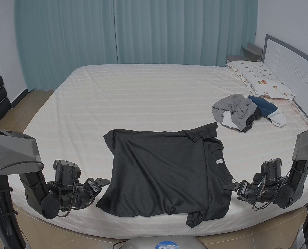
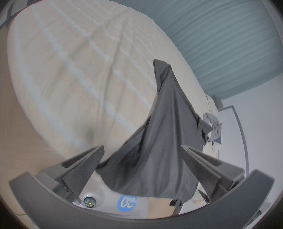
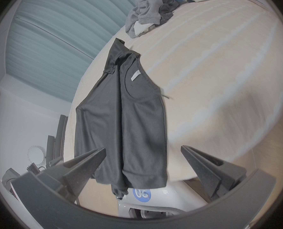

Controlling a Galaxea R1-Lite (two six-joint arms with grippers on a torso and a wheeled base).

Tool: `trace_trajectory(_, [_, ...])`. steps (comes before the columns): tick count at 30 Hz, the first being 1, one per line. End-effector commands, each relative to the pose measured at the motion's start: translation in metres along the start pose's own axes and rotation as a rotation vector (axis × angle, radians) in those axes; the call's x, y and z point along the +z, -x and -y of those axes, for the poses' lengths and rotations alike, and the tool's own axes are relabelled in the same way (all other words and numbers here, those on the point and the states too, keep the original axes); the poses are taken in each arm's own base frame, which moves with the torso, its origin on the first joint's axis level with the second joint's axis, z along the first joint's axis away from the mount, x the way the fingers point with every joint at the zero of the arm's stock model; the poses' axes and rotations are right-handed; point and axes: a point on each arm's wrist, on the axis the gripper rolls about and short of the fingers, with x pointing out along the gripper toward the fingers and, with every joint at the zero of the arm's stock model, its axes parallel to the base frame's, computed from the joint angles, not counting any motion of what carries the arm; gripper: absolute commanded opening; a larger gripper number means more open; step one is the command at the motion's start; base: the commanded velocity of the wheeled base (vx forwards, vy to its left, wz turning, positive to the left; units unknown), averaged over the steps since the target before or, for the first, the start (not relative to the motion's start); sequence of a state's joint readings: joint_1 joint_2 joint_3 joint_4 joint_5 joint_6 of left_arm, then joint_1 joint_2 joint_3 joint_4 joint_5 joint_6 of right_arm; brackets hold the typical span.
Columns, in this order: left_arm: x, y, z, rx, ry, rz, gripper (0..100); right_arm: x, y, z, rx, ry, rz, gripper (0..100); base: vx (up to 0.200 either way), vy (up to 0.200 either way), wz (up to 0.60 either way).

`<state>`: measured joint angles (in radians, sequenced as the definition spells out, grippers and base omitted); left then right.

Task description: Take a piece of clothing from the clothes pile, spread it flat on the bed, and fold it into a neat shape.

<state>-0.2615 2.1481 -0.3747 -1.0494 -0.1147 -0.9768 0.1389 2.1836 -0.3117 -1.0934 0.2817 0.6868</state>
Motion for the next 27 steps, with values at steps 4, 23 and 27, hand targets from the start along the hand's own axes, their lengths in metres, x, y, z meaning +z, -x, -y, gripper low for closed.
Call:
trace_trajectory(4, [-0.01,-0.002,-0.004,0.034,-0.02,-0.022,100,-0.001,0.0,0.0,0.002,0.001,-0.001,100,0.0,0.0,0.0])
trace_trajectory(23, [-0.029,-0.035,-0.001,0.138,-0.124,0.063,100,0.0,-0.001,-0.001,0.006,0.002,0.003,100,0.0,0.0,0.0])
trace_trajectory(27, [-0.028,-0.041,-0.001,0.142,-0.147,0.069,100,-0.001,-0.002,-0.002,0.01,0.007,-0.002,100,0.0,0.0,0.0])
